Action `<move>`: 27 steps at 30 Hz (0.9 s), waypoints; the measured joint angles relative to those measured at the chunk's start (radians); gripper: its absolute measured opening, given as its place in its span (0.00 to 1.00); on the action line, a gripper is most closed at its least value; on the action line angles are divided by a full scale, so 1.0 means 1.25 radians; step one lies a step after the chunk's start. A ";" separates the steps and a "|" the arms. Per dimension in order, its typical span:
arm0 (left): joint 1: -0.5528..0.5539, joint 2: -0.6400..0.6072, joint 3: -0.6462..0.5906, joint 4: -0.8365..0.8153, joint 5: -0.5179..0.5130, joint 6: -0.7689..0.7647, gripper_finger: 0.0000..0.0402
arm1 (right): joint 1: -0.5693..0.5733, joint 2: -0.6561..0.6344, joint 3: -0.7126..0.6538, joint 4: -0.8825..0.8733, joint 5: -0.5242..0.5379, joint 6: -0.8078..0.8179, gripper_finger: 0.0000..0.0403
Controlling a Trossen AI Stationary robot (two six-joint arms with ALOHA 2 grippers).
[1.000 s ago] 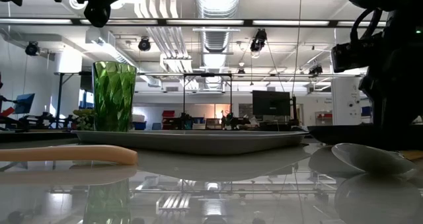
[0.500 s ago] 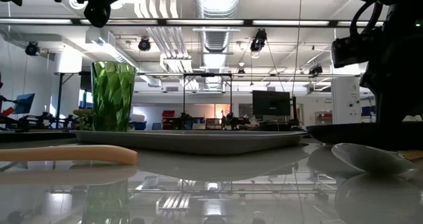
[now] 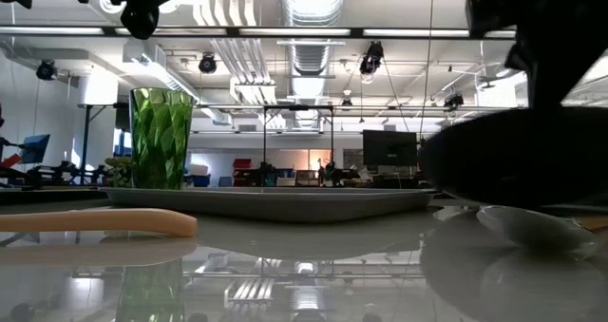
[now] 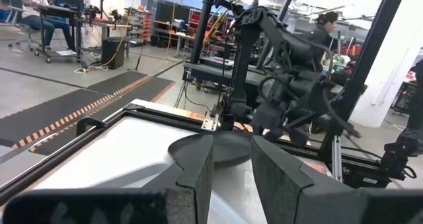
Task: Pick and place plate/cup/fork/spoon on tray
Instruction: Put the black plate on the gray tray
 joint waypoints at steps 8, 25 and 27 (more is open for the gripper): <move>0.000 0.002 0.000 0.000 0.000 0.000 0.21 | -0.011 0.000 0.093 -0.041 0.047 -0.019 0.02; 0.000 0.000 0.000 0.001 0.000 0.000 0.21 | -0.023 0.002 0.105 0.067 0.181 -0.124 0.02; 0.000 0.000 0.000 0.001 0.000 0.000 0.21 | -0.034 0.008 0.105 0.088 0.194 -0.152 0.02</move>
